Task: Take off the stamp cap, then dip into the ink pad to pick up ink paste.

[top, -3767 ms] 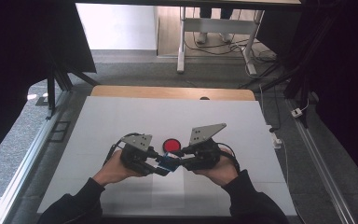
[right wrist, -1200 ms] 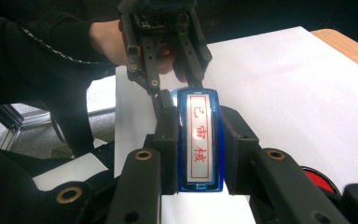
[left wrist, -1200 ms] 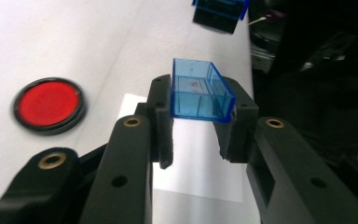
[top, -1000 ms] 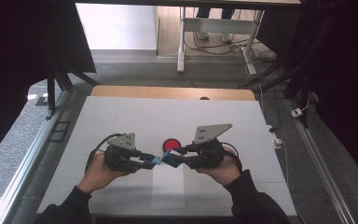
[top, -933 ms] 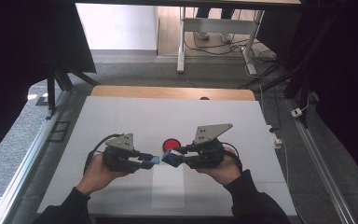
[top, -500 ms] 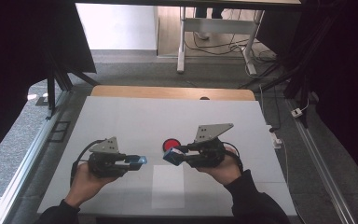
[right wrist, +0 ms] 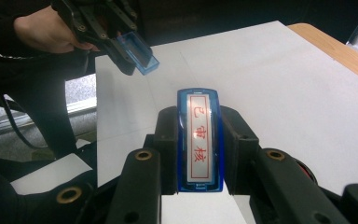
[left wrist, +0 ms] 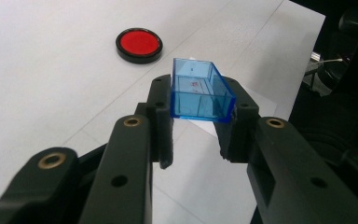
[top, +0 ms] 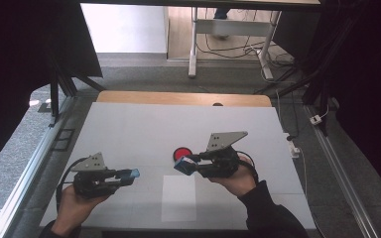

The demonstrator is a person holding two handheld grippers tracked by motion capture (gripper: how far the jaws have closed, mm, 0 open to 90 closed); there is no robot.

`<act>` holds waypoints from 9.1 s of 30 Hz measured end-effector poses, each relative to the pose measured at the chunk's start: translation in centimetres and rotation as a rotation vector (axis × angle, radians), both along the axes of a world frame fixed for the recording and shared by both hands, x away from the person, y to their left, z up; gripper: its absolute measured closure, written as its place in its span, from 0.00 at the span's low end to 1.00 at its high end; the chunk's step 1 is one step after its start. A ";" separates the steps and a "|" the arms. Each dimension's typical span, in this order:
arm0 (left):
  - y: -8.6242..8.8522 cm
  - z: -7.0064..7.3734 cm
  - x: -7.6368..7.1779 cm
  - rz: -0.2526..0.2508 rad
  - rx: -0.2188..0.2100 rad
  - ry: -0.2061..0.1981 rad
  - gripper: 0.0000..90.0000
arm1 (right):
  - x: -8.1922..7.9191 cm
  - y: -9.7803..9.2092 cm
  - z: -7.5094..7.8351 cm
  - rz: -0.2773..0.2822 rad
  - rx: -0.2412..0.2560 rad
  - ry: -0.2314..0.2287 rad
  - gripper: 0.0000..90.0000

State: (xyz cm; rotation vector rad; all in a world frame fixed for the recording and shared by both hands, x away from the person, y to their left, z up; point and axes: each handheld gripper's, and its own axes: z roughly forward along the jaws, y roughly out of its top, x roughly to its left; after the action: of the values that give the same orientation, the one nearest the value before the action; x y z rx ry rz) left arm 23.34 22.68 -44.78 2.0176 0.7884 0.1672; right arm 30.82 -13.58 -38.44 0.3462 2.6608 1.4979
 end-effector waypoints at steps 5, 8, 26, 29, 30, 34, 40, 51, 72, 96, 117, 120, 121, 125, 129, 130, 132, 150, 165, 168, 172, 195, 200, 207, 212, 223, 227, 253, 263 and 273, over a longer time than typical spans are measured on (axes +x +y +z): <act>1.1 -0.2 -0.9 0.038 -0.014 0.011 0.76 | 0.1 0.0 -0.1 -0.010 0.007 0.005 0.78; 1.8 -0.4 -1.5 0.066 -0.019 0.017 0.76 | 0.1 0.0 -0.1 -0.013 0.005 0.003 0.78; 4.4 -1.7 -4.3 0.167 0.008 0.048 0.76 | 0.1 0.1 -0.3 -0.042 -0.004 -0.006 0.78; 4.7 -1.9 -4.5 0.177 0.005 0.056 0.76 | 0.2 0.1 -0.4 -0.050 -0.007 -0.006 0.78; 4.7 -1.9 -4.6 0.179 0.007 0.060 0.76 | 0.2 0.1 -0.4 -0.052 -0.007 -0.006 0.78; 4.8 -2.0 -4.7 0.188 0.024 0.066 0.76 | 0.3 0.1 -0.5 -0.061 -0.009 -0.008 0.78; 4.9 -2.3 -4.7 0.196 0.028 0.081 0.76 | 0.4 0.0 -0.7 -0.074 -0.012 -0.008 0.78; 4.8 -2.6 -4.5 0.192 0.044 0.107 0.76 | 0.4 0.1 -0.8 -0.081 -0.027 -0.017 0.78; 4.9 -2.8 -4.3 0.183 0.040 0.127 0.76 | 2.3 1.2 -2.2 -0.152 -0.088 0.011 0.78; 4.8 -2.8 -4.3 0.182 0.042 0.130 0.76 | 6.3 3.2 -4.0 -0.214 -0.153 0.011 0.78; 4.8 -2.8 -4.2 0.172 0.044 0.134 0.76 | 9.7 4.2 -7.5 -0.285 -0.237 0.063 0.78; 4.8 -2.8 -4.2 0.171 0.043 0.135 0.76 | 10.0 4.5 -8.0 -0.287 -0.250 0.067 0.78; 4.8 -2.8 -4.2 0.171 0.043 0.135 0.76 | 10.1 4.6 -8.1 -0.287 -0.255 0.070 0.78; 4.8 -2.8 -4.3 0.174 0.043 0.135 0.76 | 10.5 4.8 -8.6 -0.289 -0.272 0.082 0.78; 4.8 -2.8 -4.3 0.174 0.043 0.135 0.76 | 10.8 4.7 -9.1 -0.295 -0.279 0.097 0.78; 4.8 -2.8 -4.3 0.174 0.044 0.134 0.76 | 10.9 4.7 -9.2 -0.298 -0.283 0.103 0.78; 4.8 -2.8 -4.3 0.173 0.044 0.135 0.76 | 11.0 4.6 -9.3 -0.301 -0.282 0.111 0.78; 4.8 -2.8 -4.3 0.172 0.045 0.139 0.76 | 10.8 5.7 -9.6 -0.334 -0.353 0.084 0.78; 4.8 -2.8 -4.3 0.170 0.048 0.139 0.76 | 10.2 6.1 -9.7 -0.348 -0.370 0.044 0.78; 4.8 -2.8 -4.3 0.170 0.049 0.140 0.76 | 10.6 5.8 -9.7 -0.345 -0.346 0.075 0.78; 4.8 -2.8 -4.3 0.170 0.048 0.140 0.76 | 11.0 5.3 -9.8 -0.346 -0.319 0.108 0.79; 4.8 -2.8 -4.3 0.170 0.051 0.140 0.76 | 10.6 5.4 -10.0 -0.352 -0.318 0.083 0.78; 4.8 -2.8 -4.3 0.173 0.051 0.140 0.76 | 10.5 5.3 -10.0 -0.357 -0.310 0.084 0.78; 4.8 -2.8 -4.3 0.176 0.046 0.142 0.76 | 10.4 5.1 -10.1 -0.358 -0.292 0.077 0.78; 4.9 -2.8 -4.2 0.175 0.042 0.143 0.76 | 10.7 4.6 -9.8 -0.368 -0.251 0.114 0.78; 4.9 -2.9 -4.3 0.174 0.040 0.144 0.76 | 9.7 4.8 -7.2 -0.339 -0.226 0.057 0.78; 4.9 -2.9 -4.3 0.174 0.040 0.145 0.76 | 9.5 4.8 -6.6 -0.333 -0.221 0.048 0.78; 4.9 -2.9 -4.3 0.169 0.040 0.145 0.76 | 9.6 6.3 -9.8 -0.312 -0.345 0.047 0.78; 4.9 -2.9 -4.3 0.168 0.042 0.148 0.76 | 9.5 6.7 -9.8 -0.306 -0.375 0.025 0.78; 4.9 -2.9 -4.3 0.169 0.042 0.149 0.76 | 11.0 5.1 -10.2 -0.327 -0.259 0.185 0.78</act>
State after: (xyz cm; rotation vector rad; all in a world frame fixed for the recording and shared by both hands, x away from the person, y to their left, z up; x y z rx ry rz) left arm 19.07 27.57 -47.68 2.0192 1.0588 0.1315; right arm 41.83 -8.47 -48.66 0.8858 2.7154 1.0602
